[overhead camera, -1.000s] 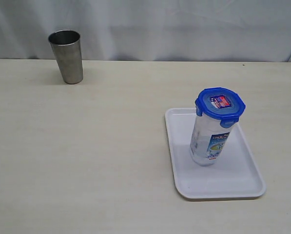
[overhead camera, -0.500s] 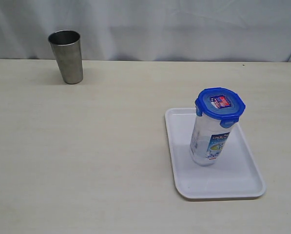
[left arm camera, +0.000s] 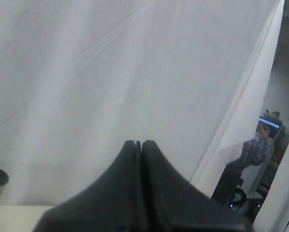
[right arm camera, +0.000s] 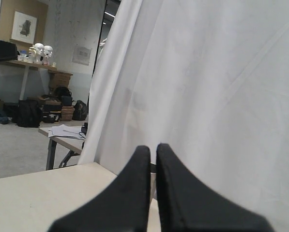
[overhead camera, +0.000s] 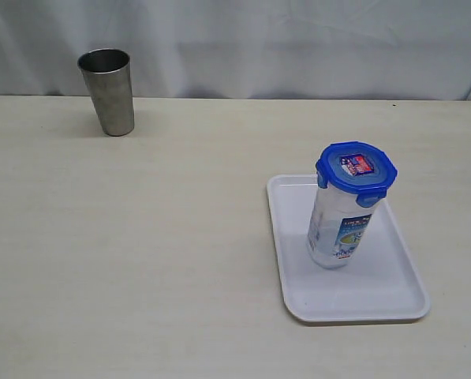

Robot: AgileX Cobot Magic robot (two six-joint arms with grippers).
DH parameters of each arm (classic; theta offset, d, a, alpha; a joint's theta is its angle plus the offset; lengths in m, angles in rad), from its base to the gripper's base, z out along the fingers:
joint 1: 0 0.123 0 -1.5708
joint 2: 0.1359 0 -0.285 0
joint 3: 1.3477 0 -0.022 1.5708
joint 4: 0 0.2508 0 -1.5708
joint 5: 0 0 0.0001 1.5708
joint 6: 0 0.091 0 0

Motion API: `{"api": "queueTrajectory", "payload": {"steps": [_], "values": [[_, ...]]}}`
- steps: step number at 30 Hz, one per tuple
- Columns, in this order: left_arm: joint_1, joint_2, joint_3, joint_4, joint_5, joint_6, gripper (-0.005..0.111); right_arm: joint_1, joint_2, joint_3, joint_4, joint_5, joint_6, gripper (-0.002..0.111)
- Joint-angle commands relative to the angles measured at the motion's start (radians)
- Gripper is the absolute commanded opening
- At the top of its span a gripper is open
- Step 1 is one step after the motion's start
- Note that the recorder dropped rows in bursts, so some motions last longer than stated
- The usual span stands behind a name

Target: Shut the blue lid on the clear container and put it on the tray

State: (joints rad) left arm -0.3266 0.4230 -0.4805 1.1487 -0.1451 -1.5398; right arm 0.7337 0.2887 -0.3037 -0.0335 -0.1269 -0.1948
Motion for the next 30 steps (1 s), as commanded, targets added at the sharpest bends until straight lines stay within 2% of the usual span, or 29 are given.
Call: {"api": "queueTrajectory", "payload": {"steps": [1, 5, 9, 12, 16, 21, 25, 28, 30], "values": [[0.001, -0.004, 0.001, -0.377, 0.052, 0.294, 0.0, -0.002, -0.005, 0.003, 0.0, 0.0, 0.0, 0.005], [0.001, -0.012, 0.001, -0.829, 0.111, 0.791, 0.0, -0.002, -0.005, 0.003, 0.0, 0.0, 0.0, 0.005], [0.001, -0.023, 0.003, -1.269, 0.186, 1.469, 0.0, -0.002, -0.005, 0.003, 0.0, 0.0, 0.0, 0.005], [0.005, -0.04, 0.042, -1.454, 0.184, 1.805, 0.0, -0.002, -0.005, 0.003, 0.0, 0.0, 0.0, 0.005], [0.063, -0.101, 0.161, -1.407, 0.115, 1.85, 0.0, -0.002, -0.005, 0.003, 0.0, 0.0, 0.0, 0.005], [0.209, -0.249, 0.325, -1.367, 0.037, 1.822, 0.0, -0.002, -0.005, 0.003, 0.0, 0.0, 0.0, 0.005], [0.305, -0.382, 0.394, -1.367, 0.067, 1.811, 0.0, -0.002, -0.005, 0.003, 0.0, 0.0, 0.0, 0.005], [0.352, -0.423, 0.426, -1.367, 0.09, 1.794, 0.0, -0.002, -0.005, 0.003, 0.0, 0.0, 0.0, 0.005], [0.359, -0.423, 0.447, -1.332, 0.071, 1.786, 0.0, -0.002, -0.005, 0.003, 0.0, 0.0, 0.0, 0.005]]}}
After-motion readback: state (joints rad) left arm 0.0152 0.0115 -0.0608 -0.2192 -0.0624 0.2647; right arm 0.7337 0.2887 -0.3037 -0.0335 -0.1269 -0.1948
